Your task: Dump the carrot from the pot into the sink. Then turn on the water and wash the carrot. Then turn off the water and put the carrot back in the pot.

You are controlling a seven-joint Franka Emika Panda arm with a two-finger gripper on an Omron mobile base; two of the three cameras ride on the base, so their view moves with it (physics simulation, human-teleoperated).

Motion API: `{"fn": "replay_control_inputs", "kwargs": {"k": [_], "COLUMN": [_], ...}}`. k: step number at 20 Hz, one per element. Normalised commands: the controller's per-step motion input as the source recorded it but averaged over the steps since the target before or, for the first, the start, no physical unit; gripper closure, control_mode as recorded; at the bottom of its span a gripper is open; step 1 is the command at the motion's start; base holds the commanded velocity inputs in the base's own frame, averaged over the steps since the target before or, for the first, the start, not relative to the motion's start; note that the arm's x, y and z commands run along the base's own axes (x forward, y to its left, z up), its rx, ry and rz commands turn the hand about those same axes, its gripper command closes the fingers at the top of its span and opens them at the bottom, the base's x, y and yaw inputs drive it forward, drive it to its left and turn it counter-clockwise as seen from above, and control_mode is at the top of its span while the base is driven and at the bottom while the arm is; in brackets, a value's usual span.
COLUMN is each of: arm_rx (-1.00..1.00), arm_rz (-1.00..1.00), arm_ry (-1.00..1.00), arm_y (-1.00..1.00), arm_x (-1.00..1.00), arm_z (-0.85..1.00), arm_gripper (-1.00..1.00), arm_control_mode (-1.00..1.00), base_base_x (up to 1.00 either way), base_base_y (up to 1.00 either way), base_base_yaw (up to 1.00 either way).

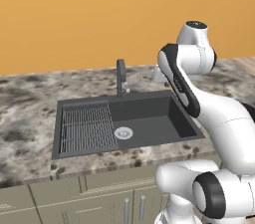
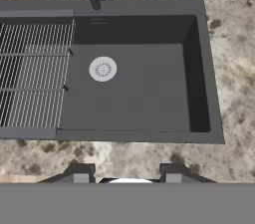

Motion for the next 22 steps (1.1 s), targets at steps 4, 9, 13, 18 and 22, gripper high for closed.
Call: {"fn": "replay_control_inputs", "kwargs": {"k": [4, 9, 13, 18, 22], "arm_rx": [0.0, 0.02, 0.04, 0.06, 0.11], "arm_rz": [-0.03, -0.19, -0.27, -0.3, -0.3], "arm_ry": [0.0, -0.05, -0.03, 0.0, 0.0], "arm_y": [0.0, 0.0, -0.01, -0.14, -0.39], "arm_x": [0.0, 0.0, -0.05, -0.06, -0.08], "arm_z": [0.0, 0.0, 0.0, -0.05, -0.09], "arm_gripper": [-1.0, -1.0, -1.0, -1.0, -1.0], "arm_control_mode": [-1.0, -1.0, -1.0, -1.0, -1.0], "base_base_x": [0.0, 0.0, 0.0, 0.0, 0.0], "base_base_y": [0.0, 0.0, 0.0, 0.0, 0.0], "base_base_yaw": [0.0, 0.0, 0.0, 0.0, 0.0]}}
